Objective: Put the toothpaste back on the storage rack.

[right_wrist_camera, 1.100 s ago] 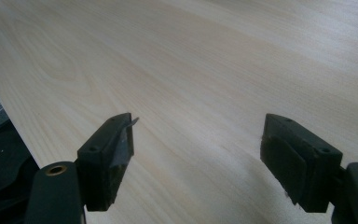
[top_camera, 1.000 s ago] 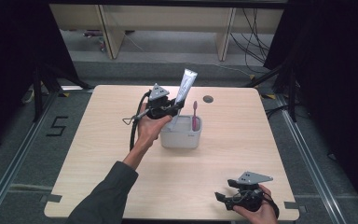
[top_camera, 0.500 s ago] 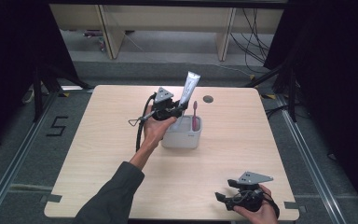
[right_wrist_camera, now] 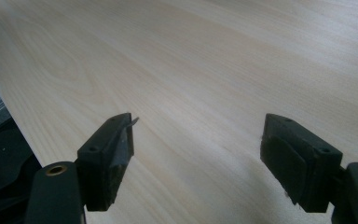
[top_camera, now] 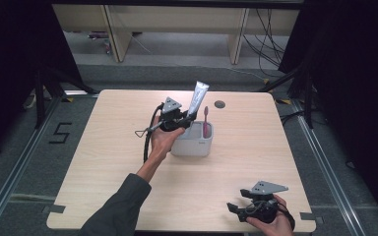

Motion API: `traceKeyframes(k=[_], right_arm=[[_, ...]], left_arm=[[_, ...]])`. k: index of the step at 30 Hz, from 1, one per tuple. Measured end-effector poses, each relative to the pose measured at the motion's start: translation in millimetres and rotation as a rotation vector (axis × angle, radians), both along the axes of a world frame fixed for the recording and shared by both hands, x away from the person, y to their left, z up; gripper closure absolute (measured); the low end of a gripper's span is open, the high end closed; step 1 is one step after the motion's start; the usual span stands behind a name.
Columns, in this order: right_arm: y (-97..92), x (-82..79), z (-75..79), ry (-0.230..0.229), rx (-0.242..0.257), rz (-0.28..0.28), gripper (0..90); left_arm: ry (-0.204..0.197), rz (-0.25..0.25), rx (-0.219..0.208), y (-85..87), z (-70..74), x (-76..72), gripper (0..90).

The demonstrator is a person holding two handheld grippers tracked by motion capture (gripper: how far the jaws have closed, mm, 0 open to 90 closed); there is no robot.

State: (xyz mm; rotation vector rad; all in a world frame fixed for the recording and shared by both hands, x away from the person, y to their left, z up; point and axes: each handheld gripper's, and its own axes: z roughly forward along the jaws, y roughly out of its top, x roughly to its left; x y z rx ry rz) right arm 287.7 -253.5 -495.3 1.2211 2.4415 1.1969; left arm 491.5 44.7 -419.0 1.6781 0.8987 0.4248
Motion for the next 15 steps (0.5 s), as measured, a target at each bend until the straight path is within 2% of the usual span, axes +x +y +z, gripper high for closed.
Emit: traceKeyframes(k=[3, 5, 7, 8, 9, 10, 14, 15], right_arm=[[0.9, -1.0, 0.3, 0.016, 0.005, -0.011, 26.7], [-0.3, 0.4, -0.2, -0.004, -0.002, 0.004, 26.7], [-0.3, 0.6, -0.4, -0.003, -0.003, 0.003, 26.7], [0.1, -0.4, 0.2, 0.017, 0.0, -0.008, 26.7], [-0.4, 0.8, -0.4, -0.007, -0.003, 0.004, 26.7], [-0.2, 0.3, -0.1, -0.003, -0.003, -0.001, 26.8], [0.9, -1.0, 0.2, 0.014, -0.001, -0.004, 26.8], [-0.2, 0.7, -0.4, -0.006, -0.007, 0.008, 26.8]], left_arm=[[0.001, -0.005, 0.011, -0.9, -3.7, -1.2, 74.3], [0.003, -0.004, 0.02, -1.1, -7.3, -2.6, 74.3], [0.012, -0.007, 0.029, -0.6, -9.6, -4.0, 74.2], [0.016, -0.009, 0.04, -0.5, -11.4, -4.8, 74.1], [0.016, -0.009, 0.04, -0.5, -11.4, -4.8, 74.1], [0.013, -0.006, 0.071, 0.2, -12.8, -5.2, 74.1], [0.024, -0.011, 0.096, 0.6, -14.6, -5.9, 73.8], [0.021, -0.011, 0.1, 0.1, -14.8, -6.0, 73.8]])
